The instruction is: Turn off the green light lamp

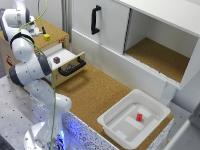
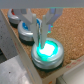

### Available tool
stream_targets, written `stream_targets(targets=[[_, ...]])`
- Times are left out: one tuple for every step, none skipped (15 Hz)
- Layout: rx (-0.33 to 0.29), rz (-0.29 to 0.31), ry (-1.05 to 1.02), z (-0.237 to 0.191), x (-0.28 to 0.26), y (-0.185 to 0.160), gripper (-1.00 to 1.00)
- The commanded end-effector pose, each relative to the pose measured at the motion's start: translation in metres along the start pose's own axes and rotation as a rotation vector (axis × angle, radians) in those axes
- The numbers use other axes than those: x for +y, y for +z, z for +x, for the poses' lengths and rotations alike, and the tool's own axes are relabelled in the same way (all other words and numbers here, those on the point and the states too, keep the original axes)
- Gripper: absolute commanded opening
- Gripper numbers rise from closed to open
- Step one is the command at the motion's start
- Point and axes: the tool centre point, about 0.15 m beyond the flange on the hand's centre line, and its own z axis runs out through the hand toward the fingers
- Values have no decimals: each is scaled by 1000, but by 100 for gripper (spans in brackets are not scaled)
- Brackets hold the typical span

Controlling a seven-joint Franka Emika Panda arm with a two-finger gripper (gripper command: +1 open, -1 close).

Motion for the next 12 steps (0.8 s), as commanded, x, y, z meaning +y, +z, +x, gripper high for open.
stream_targets(targets=[[-68, -47, 63, 26, 14, 37, -100], [-71, -60, 63, 28, 18, 43, -100], [-76, -66, 63, 29, 19, 48, -100], [-87, -74, 50, 27, 19, 52, -100], [-93, -77, 43, 24, 19, 53, -100], [-97, -77, 36, 18, 17, 50, -100], [-74, -55, 68, 15, 19, 32, -100], [-40, -41, 98, 12, 20, 5, -100], [-25, -23, 122, 12, 22, -11, -100], [-3, -13, 150, 10, 26, -35, -100], [11, -4, 185, 10, 31, -49, -100], [19, 0, 207, 10, 35, -56, -100]])
